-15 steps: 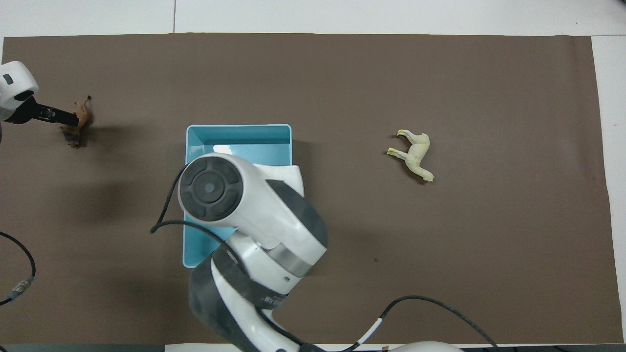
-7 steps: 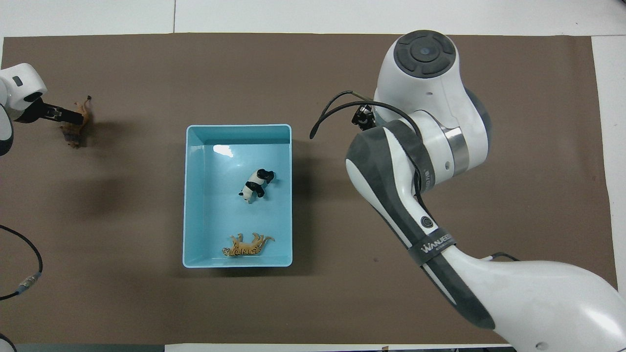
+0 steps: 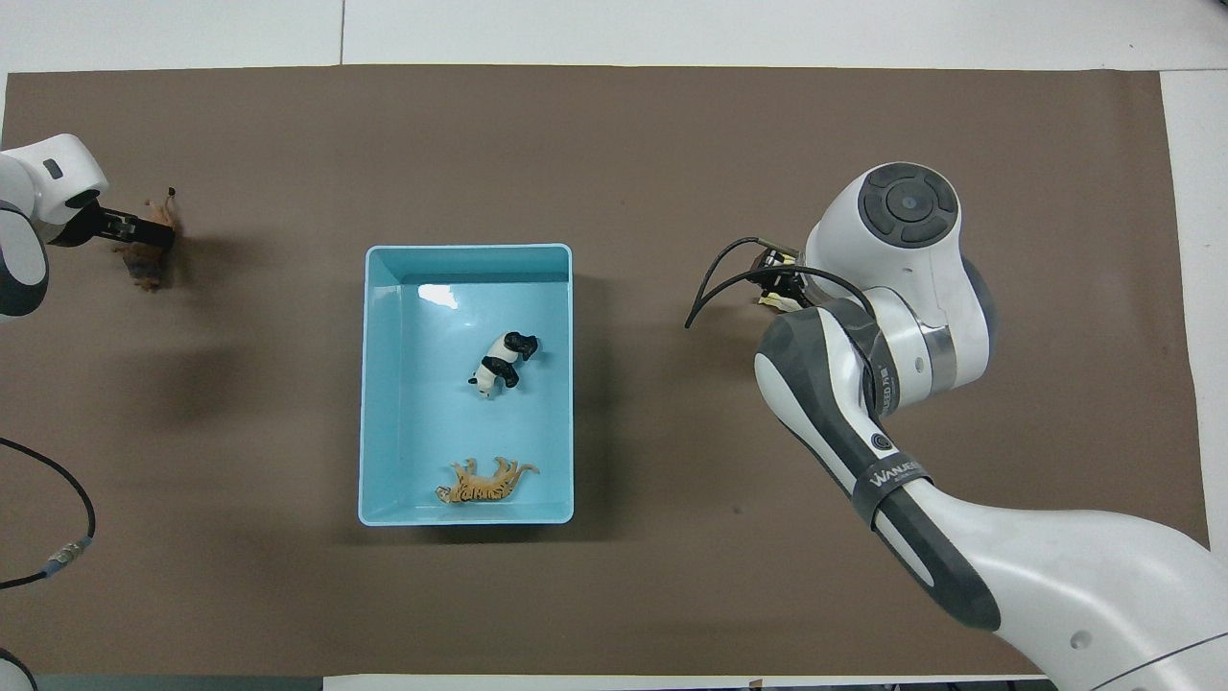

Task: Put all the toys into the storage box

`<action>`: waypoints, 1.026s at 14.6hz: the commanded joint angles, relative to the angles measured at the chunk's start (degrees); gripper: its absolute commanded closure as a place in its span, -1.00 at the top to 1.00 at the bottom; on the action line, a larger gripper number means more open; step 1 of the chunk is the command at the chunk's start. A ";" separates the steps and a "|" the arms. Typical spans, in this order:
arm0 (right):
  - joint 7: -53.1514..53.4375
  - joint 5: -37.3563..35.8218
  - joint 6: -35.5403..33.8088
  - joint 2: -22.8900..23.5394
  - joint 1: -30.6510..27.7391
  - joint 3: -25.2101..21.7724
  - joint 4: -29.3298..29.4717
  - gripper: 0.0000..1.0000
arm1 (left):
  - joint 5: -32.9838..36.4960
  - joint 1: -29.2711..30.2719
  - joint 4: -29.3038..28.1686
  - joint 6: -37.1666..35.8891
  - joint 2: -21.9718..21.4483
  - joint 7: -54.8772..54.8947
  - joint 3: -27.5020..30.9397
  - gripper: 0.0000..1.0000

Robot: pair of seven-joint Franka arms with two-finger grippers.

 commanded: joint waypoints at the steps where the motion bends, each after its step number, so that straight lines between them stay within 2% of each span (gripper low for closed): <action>1: -4.36 -2.36 2.35 -1.59 -3.04 0.84 -2.64 1.00 | 1.01 0.81 -3.37 4.15 -0.72 0.56 -0.36 0.74; 2: -4.99 -2.36 3.23 -1.50 -3.66 0.84 -2.64 1.00 | 1.01 0.89 -3.46 4.07 -0.81 0.48 -0.36 0.33; 4: -4.56 -2.36 6.73 -0.63 -3.66 0.84 -3.43 1.00 | 1.01 0.90 -3.38 3.72 -0.81 0.39 -0.36 -0.64; 5: -4.47 -2.36 9.19 -0.45 -3.40 0.84 -4.65 1.00 | 1.01 0.98 -3.12 3.28 -0.99 0.39 -0.36 -1.00; 7: -6.21 -2.36 12.27 -0.01 -3.58 0.84 -6.59 1.00 | 0.40 0.28 -0.41 -0.82 -0.99 -0.05 -0.36 -1.00; 8: -7.09 -2.36 13.59 0.69 -3.58 0.84 -6.95 1.00 | 0.40 -0.07 2.57 -5.81 -1.07 -1.10 -0.54 -1.00; 9: -7.45 -2.45 15.26 1.91 -3.58 0.84 -7.39 1.00 | 0.57 -0.94 5.47 -11.26 -2.12 -3.89 -0.80 -1.00; 11: -7.28 -2.45 17.73 3.50 -3.49 0.84 -7.74 1.00 | 0.84 -4.27 6.29 -16.74 -7.11 -11.18 -0.80 -1.00; 12: -7.37 -2.45 17.74 3.51 -3.57 0.84 -7.92 0.83 | 0.84 -6.29 5.86 -19.80 -10.36 -16.00 -0.80 -1.00; 13: -7.63 -2.45 17.39 3.51 -3.66 0.84 -7.83 -0.98 | 0.84 -9.18 5.42 -23.84 -13.78 -22.31 -0.80 -1.00; 15: -7.80 -2.45 14.24 3.51 -3.75 0.84 -6.43 -1.00 | 0.92 -14.81 4.36 -31.23 -19.42 -31.65 -0.80 -1.00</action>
